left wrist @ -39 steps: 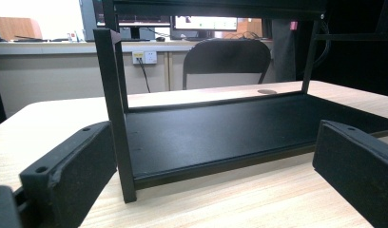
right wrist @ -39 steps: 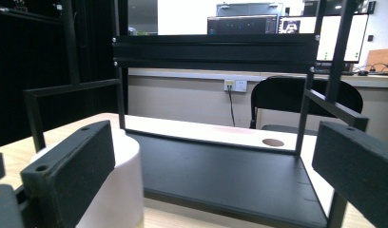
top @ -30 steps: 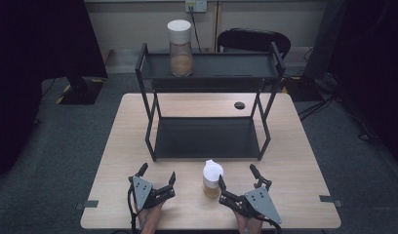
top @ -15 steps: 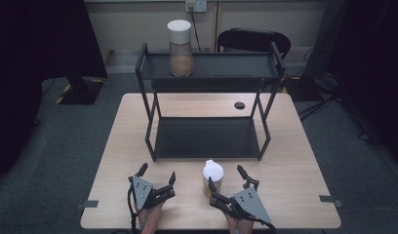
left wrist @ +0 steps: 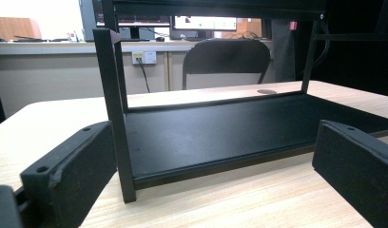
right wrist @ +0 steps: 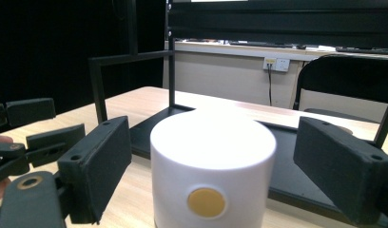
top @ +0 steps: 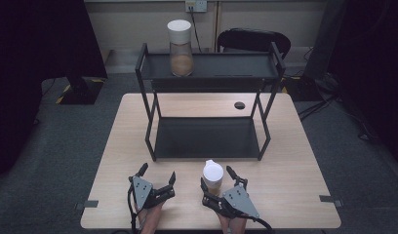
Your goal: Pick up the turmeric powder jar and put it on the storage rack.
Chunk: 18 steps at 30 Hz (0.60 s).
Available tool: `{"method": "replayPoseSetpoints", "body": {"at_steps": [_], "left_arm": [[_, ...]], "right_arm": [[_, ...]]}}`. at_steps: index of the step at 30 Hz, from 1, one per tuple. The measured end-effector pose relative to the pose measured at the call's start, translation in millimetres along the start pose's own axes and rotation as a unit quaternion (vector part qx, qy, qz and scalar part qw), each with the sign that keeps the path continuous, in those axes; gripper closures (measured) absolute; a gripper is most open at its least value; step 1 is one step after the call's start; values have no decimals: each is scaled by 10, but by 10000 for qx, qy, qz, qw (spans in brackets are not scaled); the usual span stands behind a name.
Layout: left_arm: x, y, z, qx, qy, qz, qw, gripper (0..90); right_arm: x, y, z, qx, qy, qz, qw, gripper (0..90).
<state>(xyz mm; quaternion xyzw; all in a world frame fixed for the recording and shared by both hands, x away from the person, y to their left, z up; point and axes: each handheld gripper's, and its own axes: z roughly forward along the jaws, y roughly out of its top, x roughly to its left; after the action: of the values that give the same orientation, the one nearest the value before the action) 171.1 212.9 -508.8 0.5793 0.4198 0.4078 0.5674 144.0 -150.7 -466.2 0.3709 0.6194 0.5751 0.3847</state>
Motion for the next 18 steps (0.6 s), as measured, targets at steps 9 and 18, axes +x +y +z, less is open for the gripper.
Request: {"method": "replayPoseSetpoints", "body": {"at_steps": [9, 18], "left_arm": [[1, 0, 0, 1, -4, 11, 10000, 5], [-1, 1, 0, 2, -1, 11, 10000, 7]], "right_arm": [[-13, -44, 78, 231, 81, 63, 9997, 207], [-40, -70, 130, 419, 99, 130, 9990, 259]]}}
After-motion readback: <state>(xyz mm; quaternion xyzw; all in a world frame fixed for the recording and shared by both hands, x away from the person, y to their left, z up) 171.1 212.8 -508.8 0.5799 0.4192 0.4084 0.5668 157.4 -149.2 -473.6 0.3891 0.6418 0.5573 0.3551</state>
